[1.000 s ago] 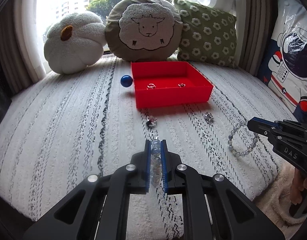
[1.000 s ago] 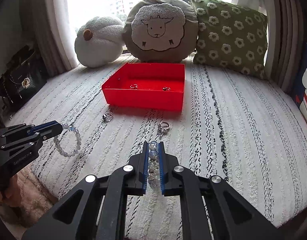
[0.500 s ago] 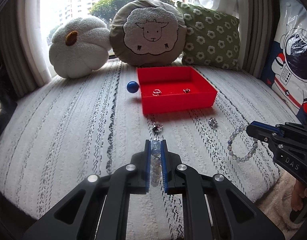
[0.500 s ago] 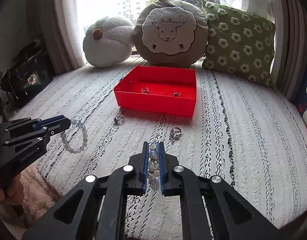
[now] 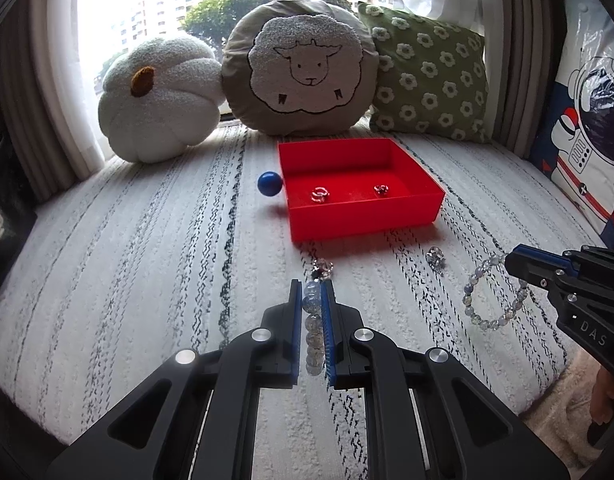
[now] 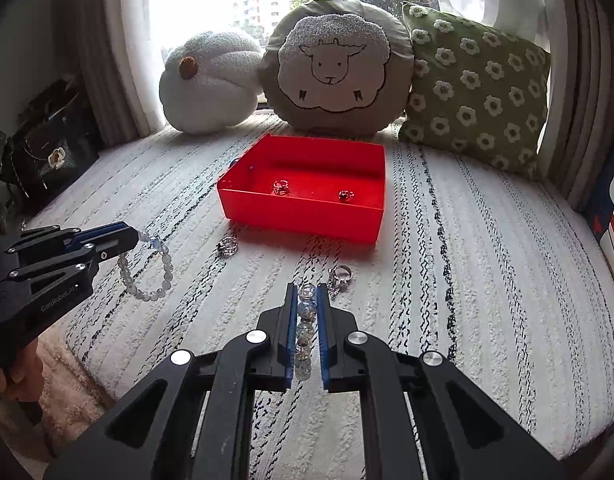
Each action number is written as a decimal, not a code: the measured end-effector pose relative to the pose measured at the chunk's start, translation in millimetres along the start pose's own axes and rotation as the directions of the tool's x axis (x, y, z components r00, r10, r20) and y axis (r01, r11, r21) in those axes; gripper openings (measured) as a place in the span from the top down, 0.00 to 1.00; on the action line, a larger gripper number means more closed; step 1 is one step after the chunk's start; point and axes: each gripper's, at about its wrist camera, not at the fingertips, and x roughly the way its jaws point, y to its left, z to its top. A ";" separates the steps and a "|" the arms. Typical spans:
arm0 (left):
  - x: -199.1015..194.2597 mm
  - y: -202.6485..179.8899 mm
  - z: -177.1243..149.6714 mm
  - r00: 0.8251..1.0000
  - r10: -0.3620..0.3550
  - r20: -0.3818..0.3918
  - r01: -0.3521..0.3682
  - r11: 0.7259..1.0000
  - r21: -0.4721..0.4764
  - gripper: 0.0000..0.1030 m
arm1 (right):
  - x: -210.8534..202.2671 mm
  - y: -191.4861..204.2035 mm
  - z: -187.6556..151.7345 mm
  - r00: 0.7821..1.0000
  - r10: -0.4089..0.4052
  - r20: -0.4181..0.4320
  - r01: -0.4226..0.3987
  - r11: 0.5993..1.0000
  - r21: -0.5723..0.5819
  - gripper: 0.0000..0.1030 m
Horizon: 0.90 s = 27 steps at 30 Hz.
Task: Organize jewelry
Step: 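Lift both held bracelets and carry them over the red tray with both tools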
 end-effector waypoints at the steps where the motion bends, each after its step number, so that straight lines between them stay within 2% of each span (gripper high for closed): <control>1: 1.1 -0.6 3.0 1.000 -0.004 -0.002 0.004 1.000 0.003 0.91 | -0.2 -1.0 2.9 1.000 -0.003 0.002 0.003 1.000 -0.003 0.91; 5: -1.6 -4.7 22.2 1.000 -0.014 0.018 0.014 1.000 0.028 0.91 | 0.9 -5.8 19.2 1.000 -0.011 0.005 0.011 1.000 -0.018 0.91; 10: 0.3 -5.2 49.8 0.995 -0.095 0.007 0.094 0.995 0.024 0.91 | 1.7 -14.0 48.9 1.000 0.011 0.013 -0.011 1.000 -0.010 0.91; 14: 8.2 -7.7 73.3 0.998 -0.062 0.022 0.060 0.996 0.073 0.91 | 2.7 -16.1 76.6 1.000 0.017 0.024 -0.016 1.000 -0.023 0.91; 20: 38.9 -4.5 114.0 1.000 -0.021 0.006 0.020 0.996 0.088 0.91 | 25.7 -19.0 118.1 1.000 0.012 -0.002 -0.012 0.999 -0.038 0.91; 27: 94.7 5.8 148.3 0.994 -0.074 -0.078 0.078 0.996 0.046 0.91 | 82.0 -27.9 156.9 0.997 -0.057 -0.055 0.056 0.998 -0.026 0.91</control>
